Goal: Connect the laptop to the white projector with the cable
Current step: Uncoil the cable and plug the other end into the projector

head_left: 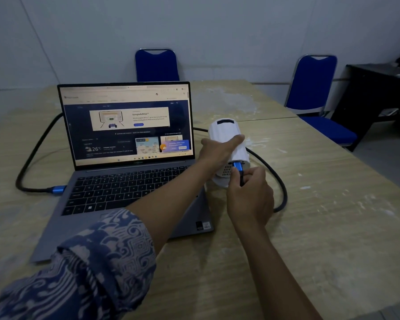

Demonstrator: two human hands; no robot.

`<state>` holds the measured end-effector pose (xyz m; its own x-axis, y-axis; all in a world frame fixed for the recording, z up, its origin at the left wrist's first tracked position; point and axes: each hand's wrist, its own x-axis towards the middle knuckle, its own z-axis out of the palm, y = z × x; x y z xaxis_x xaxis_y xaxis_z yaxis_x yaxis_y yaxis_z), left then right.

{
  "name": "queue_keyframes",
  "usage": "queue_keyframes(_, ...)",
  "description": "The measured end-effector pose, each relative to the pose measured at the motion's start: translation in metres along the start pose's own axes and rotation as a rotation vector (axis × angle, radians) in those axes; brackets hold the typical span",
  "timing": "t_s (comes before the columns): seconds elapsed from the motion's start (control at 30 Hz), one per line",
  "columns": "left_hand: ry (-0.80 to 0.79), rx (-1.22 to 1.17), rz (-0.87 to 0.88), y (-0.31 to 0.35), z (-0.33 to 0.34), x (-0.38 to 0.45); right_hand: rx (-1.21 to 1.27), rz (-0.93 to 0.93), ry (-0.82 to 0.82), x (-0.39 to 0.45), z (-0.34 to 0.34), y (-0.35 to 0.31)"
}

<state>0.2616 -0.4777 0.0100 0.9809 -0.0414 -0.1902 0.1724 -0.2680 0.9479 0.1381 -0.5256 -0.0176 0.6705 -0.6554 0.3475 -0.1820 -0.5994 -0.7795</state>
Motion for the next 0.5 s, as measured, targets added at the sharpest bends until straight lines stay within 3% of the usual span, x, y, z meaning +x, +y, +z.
queue_keyframes(0.33,0.046,0.046,0.034,0.0,-0.001,-0.014,-0.063,-0.096,-0.096,0.001,-0.01,0.005)
queue_keyframes(0.5,0.089,0.105,0.152,-0.013,-0.022,-0.036,-0.122,-0.095,-0.126,-0.004,-0.015,0.003)
